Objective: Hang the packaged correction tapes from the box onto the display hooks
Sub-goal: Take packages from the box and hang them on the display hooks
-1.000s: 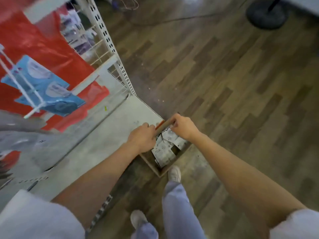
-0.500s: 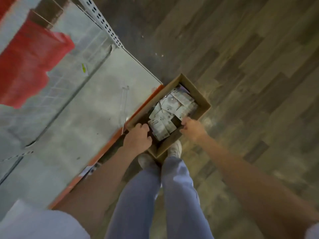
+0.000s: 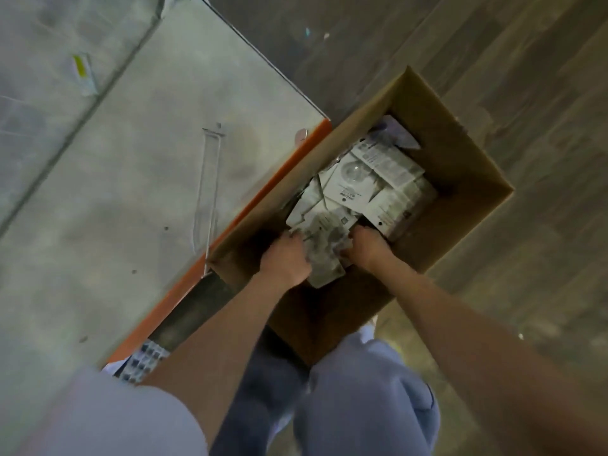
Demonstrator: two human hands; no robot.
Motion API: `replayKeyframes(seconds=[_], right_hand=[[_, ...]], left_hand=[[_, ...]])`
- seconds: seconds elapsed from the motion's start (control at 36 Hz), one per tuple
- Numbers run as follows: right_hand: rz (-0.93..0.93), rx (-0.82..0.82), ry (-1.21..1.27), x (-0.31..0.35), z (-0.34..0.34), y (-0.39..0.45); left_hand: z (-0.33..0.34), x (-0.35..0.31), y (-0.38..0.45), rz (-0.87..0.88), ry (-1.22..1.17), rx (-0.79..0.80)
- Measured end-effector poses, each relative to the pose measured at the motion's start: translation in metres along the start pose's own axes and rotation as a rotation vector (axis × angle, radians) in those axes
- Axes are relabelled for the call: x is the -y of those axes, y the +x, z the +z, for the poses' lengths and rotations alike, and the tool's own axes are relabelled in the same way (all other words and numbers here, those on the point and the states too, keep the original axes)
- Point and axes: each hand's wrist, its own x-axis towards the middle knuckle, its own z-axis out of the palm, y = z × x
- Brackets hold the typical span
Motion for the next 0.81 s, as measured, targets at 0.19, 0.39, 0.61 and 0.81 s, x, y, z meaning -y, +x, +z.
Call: replayKeyframes(seconds=[0.19,0.39,0.61,0.81], right_hand=[[0.114,0.062,-0.052,0.001,0.045,0.074],[0.193,0.119,0.085,-0.001,0.065,0.094],[-0.024,0.004,0.041,0.005,0.068,0.046],[-0.132,0.085,0.174,0.026,0.023,-0.038]], left_hand=[[0.032,0.017,0.075,-0.083,0.011,0.03],[0.043,0.032,0.101,-0.1,0.034,0.212],[0.032,0.029,0.055,0.001,-0.035,-0.021],[0.003,0.007,-0.021,0.202,-0.006,-0.166]])
